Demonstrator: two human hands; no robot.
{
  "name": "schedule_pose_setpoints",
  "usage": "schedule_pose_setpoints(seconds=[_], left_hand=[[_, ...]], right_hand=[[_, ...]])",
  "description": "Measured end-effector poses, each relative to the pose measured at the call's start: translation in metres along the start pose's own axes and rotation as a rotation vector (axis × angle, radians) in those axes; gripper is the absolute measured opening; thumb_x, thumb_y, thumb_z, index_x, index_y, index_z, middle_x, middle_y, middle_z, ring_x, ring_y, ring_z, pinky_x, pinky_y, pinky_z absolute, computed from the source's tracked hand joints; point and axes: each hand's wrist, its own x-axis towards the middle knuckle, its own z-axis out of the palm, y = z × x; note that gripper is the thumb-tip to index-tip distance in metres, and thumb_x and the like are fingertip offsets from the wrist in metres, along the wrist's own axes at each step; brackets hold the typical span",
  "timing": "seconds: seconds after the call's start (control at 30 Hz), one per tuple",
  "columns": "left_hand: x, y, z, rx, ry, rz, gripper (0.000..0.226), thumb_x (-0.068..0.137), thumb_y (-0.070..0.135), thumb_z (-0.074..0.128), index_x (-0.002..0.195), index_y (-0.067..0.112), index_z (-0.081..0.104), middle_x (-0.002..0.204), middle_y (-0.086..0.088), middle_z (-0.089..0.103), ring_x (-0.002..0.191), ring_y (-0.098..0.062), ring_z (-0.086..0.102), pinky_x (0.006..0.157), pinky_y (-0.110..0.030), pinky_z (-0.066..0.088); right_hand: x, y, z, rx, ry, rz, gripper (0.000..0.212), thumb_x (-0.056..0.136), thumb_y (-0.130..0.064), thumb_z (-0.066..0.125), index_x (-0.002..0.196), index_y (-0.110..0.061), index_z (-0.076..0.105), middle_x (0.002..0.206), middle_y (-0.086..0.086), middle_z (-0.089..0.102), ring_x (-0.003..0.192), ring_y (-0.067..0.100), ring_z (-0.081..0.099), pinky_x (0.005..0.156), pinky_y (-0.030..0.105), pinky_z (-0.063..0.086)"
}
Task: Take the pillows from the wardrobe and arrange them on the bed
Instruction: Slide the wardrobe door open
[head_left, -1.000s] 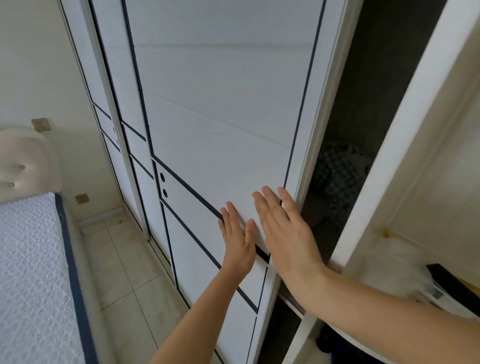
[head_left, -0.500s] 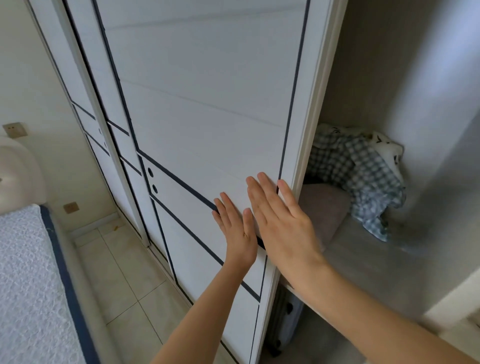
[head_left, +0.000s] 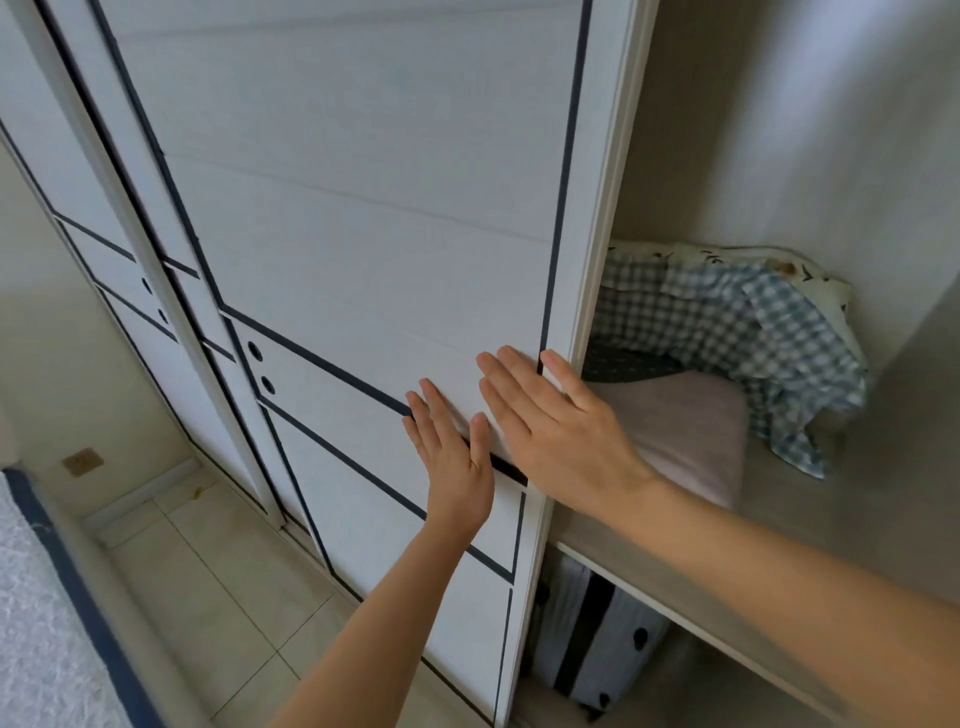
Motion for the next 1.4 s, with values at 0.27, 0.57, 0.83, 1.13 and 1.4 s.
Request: schedule_pose_setpoints(seconds=[0.27,0.57,0.83,1.13,1.4], left_hand=[[0.049,-0.043,-0.034,-0.009,0.020,-0.015,0.072,0.100,0.050,0.018,0.155,0.020,-0.017,0.163,0.006,-0.023,0.146,-0.006,-0.029,0.120,-0.031,-0.018],[0.108,-0.088,-0.077,0.012,0.048,-0.014,0.073,0.100,0.050,0.019,0.156,0.017,-0.013,0.163,0.007,-0.018,0.148,-0.007,-0.024,0.122,-0.034,-0.014],[0.154,-0.121,-0.116,0.046,0.048,-0.034,0.069,0.103,0.043,0.025,0.156,0.015,-0.010,0.164,0.005,-0.013,0.150,-0.010,-0.018,0.123,-0.038,-0.007],[0.184,-0.142,-0.139,0.041,0.063,-0.041,0.074,0.099,0.048,0.022,0.156,0.014,-0.009,0.165,0.002,-0.011,0.151,-0.011,-0.016,0.124,-0.039,-0.006],[0.196,-0.154,-0.146,0.086,0.068,-0.047,0.066,0.106,0.040,0.024,0.156,0.016,-0.011,0.165,0.002,-0.013,0.150,-0.010,-0.017,0.124,-0.040,-0.005]], right_hand=[[0.058,-0.015,0.037,-0.002,0.077,-0.174,0.048,0.099,-0.029,0.041,0.135,0.000,0.051,0.145,0.020,0.046,0.135,0.033,0.041,0.118,0.050,0.002],[0.127,-0.049,0.062,-0.053,0.029,-0.207,0.052,0.098,-0.031,0.039,0.140,-0.001,0.045,0.148,0.019,0.041,0.138,0.034,0.035,0.116,0.054,-0.009],[0.185,-0.076,0.079,-0.047,-0.040,-0.222,0.054,0.099,-0.033,0.036,0.143,-0.002,0.039,0.153,0.021,0.032,0.142,0.037,0.025,0.112,0.056,-0.015],[0.224,-0.093,0.091,-0.075,-0.041,-0.253,0.054,0.100,-0.030,0.031,0.145,-0.003,0.035,0.155,0.021,0.027,0.144,0.038,0.020,0.111,0.056,-0.014],[0.241,-0.101,0.099,-0.054,-0.049,-0.236,0.050,0.099,-0.029,0.033,0.140,-0.004,0.043,0.152,0.020,0.034,0.142,0.038,0.025,0.112,0.056,-0.012]])
